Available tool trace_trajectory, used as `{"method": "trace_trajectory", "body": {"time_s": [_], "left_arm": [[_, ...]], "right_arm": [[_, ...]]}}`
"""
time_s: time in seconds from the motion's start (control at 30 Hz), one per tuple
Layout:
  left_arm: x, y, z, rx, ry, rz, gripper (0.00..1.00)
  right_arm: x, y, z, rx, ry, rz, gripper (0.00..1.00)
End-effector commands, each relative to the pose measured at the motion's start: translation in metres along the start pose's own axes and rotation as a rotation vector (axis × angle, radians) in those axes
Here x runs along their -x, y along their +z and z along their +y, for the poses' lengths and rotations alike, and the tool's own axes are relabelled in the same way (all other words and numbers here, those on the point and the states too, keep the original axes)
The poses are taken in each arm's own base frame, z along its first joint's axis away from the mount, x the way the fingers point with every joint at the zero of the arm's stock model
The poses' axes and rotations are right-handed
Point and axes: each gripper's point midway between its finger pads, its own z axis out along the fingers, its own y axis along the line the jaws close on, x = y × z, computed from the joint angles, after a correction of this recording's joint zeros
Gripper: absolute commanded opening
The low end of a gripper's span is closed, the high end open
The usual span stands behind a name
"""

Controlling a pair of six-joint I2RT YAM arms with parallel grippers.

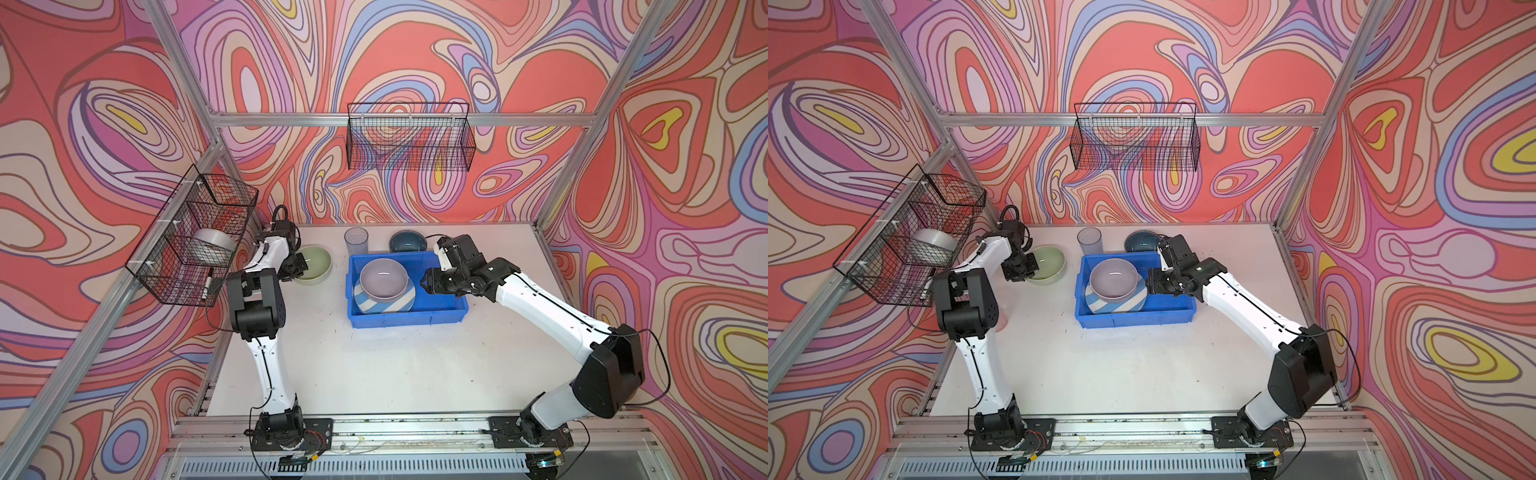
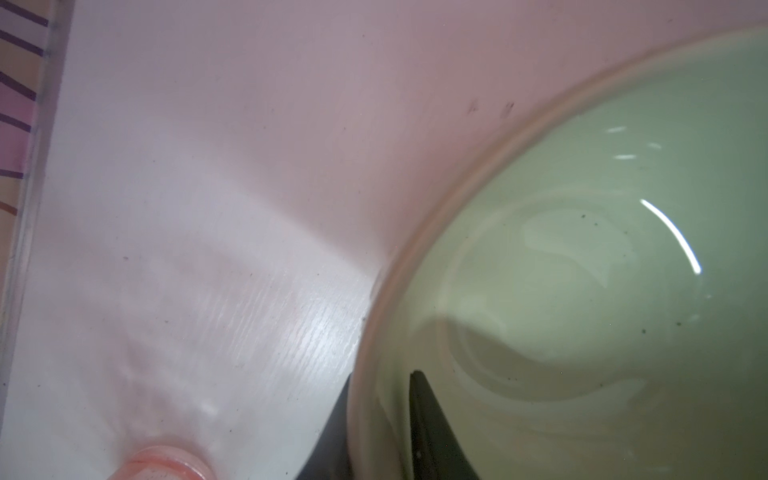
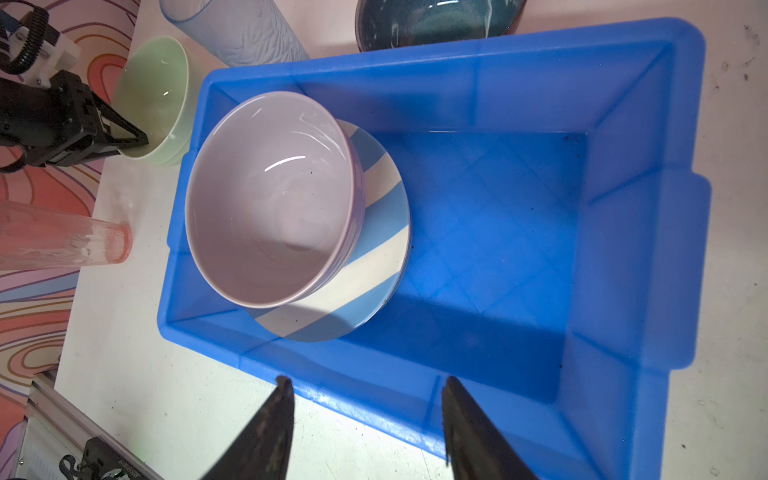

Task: Place the mixed dishes into the plastic bin
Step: 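Move the left gripper to the pale green bowl while right withdraws, then pinch the pale green bowl rim with the left gripper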

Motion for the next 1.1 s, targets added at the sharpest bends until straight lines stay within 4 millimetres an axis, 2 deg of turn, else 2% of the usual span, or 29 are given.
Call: {"method": "trace_trajectory", "body": {"time_s": [0.0, 0.4, 1.07], "left_arm": [[-0.008, 0.000, 0.000, -0.004, 0.003, 0.043, 0.19], [-0.007, -0.013, 0.001, -0.013, 0.014, 0.025, 0.00], [0.001, -0.084, 0.010, -0.027, 0.079, -0.097, 0.00]], "right_arm": [[0.000, -0.007, 0.001, 0.001, 0.008, -0.024, 0.58], [-0.006, -0.011, -0.002, -0.001, 0.017, -0.027, 0.58], [-0.016, -0.016, -0.008, -0.006, 0.042, -0.028, 0.58]]}}
